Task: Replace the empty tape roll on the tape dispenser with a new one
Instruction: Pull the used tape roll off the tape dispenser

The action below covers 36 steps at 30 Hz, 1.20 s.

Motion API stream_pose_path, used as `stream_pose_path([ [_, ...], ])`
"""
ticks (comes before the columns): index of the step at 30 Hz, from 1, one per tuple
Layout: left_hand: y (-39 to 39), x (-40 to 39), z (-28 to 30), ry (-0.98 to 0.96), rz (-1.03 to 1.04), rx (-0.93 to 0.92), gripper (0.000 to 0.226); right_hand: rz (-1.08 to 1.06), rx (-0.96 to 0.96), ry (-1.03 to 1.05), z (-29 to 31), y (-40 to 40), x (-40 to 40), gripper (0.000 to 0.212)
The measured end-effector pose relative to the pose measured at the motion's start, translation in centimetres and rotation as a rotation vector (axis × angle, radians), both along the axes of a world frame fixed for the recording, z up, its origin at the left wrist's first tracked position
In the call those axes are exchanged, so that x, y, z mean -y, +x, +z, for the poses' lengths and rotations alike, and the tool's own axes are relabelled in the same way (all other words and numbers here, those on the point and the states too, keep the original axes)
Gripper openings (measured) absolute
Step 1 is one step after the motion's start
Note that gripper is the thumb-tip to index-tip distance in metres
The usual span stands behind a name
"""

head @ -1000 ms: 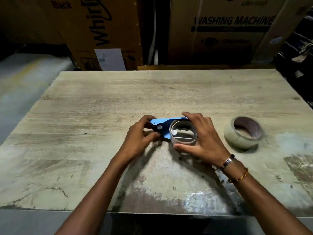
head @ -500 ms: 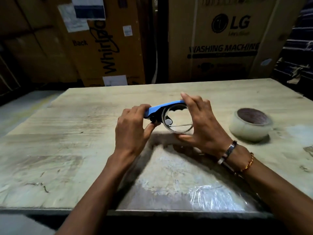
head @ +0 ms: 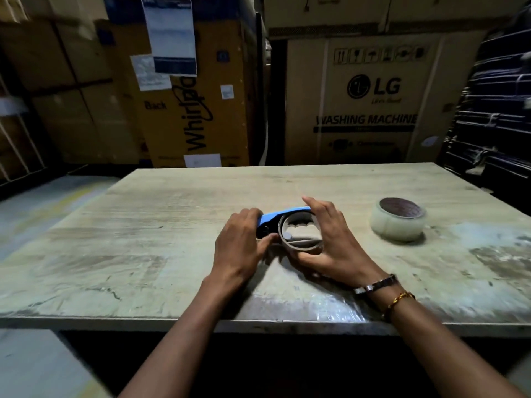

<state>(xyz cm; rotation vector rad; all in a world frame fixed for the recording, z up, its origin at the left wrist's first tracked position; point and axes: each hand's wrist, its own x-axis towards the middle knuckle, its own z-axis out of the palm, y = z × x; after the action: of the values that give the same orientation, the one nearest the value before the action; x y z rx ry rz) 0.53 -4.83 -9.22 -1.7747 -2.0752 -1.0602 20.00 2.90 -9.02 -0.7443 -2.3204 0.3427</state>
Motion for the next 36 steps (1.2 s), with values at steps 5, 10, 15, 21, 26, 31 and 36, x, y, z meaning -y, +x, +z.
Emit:
stream_pose_path([
  [5, 0.2, -0.2, -0.8, 0.003, 0.024, 0.049, 0.041, -0.01, -0.028, -0.007, -0.2, -0.1, 0.3, 0.098],
  [10, 0.1, -0.1, -0.9, 0.046, 0.094, 0.006, 0.046, -0.071, -0.084, 0.036, -0.7, 0.0, 0.2, 0.103],
  [15, 0.0, 0.1, -1.0, 0.1, 0.139, 0.012, 0.048, -0.114, -0.116, -0.02, -0.9, 0.1, 0.4, 0.109],
  [21, -0.1, 0.4, -0.8, 0.144, 0.181, 0.009, 0.05, -0.061, -0.061, -0.004, -0.8, -0.4, 1.3, 0.104],
  [26, 0.0, 0.7, -0.7, 0.164, 0.173, 0.004, 0.049, -0.012, -0.106, -0.065, -1.0, -0.4, 1.7, 0.105],
  [31, -0.2, 0.7, -0.9, 0.179, 0.13, 0.056, 0.05, 0.043, -0.151, -0.11, -0.9, -0.2, 1.9, 0.103],
  [36, -0.4, 0.6, -1.1, 0.152, 0.116, 0.082, 0.05, 0.022, -0.187, -0.173, -1.1, 0.0, 1.7, 0.104],
])
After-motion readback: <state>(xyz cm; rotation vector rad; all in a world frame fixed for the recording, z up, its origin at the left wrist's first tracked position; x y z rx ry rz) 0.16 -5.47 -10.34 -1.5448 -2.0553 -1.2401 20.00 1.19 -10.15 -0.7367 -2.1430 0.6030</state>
